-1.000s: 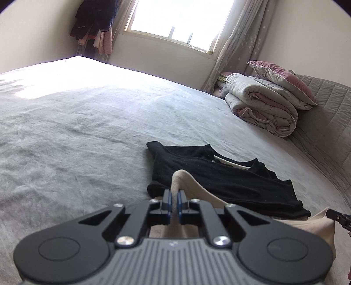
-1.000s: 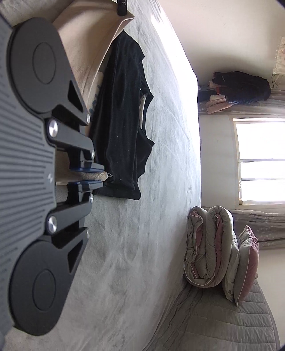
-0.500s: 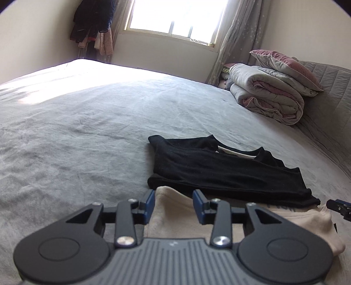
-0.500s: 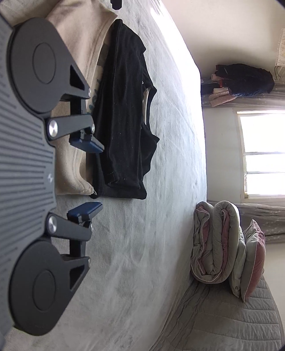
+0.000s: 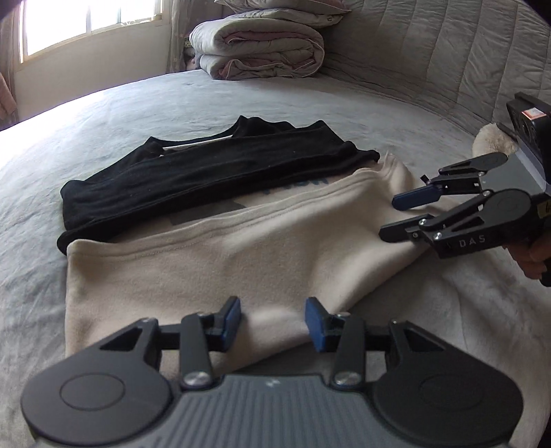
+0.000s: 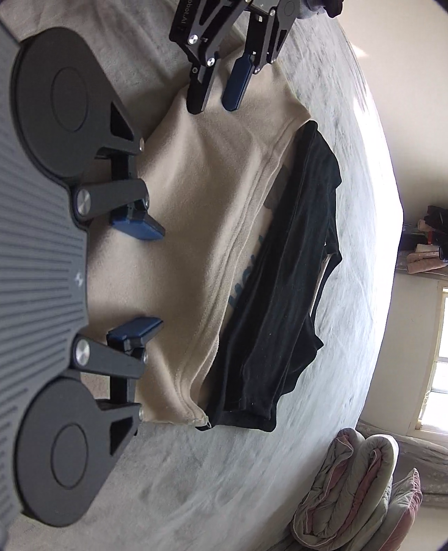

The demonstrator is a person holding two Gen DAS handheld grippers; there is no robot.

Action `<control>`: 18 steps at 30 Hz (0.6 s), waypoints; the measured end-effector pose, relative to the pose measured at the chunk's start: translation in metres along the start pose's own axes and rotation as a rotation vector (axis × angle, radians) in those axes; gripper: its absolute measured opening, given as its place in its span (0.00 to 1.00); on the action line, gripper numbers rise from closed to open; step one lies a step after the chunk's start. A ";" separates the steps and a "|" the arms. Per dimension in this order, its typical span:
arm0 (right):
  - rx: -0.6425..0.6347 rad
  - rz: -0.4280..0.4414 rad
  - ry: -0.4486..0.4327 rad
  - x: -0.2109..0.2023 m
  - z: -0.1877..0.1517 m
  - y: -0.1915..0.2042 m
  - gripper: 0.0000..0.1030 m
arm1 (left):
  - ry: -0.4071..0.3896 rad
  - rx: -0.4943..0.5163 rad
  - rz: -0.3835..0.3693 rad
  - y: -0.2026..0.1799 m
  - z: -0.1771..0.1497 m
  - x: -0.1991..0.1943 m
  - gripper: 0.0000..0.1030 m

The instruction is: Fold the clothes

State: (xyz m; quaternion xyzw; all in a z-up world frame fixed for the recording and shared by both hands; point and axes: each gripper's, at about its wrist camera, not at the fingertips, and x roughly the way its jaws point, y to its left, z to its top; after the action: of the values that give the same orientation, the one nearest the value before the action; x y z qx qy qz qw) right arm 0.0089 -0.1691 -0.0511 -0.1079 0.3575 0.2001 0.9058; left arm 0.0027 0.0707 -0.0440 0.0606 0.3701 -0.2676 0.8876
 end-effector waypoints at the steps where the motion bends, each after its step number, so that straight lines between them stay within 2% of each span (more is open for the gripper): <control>1: 0.010 0.002 0.003 -0.003 0.000 0.000 0.53 | -0.007 -0.033 -0.008 0.004 0.001 -0.003 0.41; 4: 0.022 -0.003 -0.030 -0.014 0.005 0.001 0.53 | -0.069 -0.083 -0.018 0.008 0.005 -0.007 0.41; 8: 0.058 0.017 -0.089 -0.024 0.016 -0.003 0.53 | -0.139 -0.130 -0.095 0.001 0.014 -0.003 0.39; 11: 0.097 0.020 -0.084 -0.022 0.034 -0.014 0.53 | -0.123 -0.155 -0.148 -0.009 0.019 0.014 0.39; 14: 0.126 0.057 -0.059 -0.013 0.055 -0.023 0.53 | -0.049 -0.129 -0.161 -0.020 0.014 0.036 0.37; 16: 0.133 0.106 -0.032 -0.001 0.069 -0.022 0.44 | -0.047 -0.072 -0.147 -0.026 0.011 0.039 0.37; 17: 0.133 0.135 -0.014 0.007 0.075 -0.019 0.35 | -0.050 -0.055 -0.146 -0.027 0.010 0.038 0.37; 18: 0.133 0.160 0.002 0.014 0.081 -0.016 0.33 | -0.048 -0.069 -0.154 -0.024 0.010 0.038 0.38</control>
State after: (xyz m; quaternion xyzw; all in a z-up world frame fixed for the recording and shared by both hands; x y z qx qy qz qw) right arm 0.0738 -0.1517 -0.0019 -0.0187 0.3785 0.2474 0.8917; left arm 0.0185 0.0305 -0.0605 -0.0052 0.3612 -0.3236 0.8745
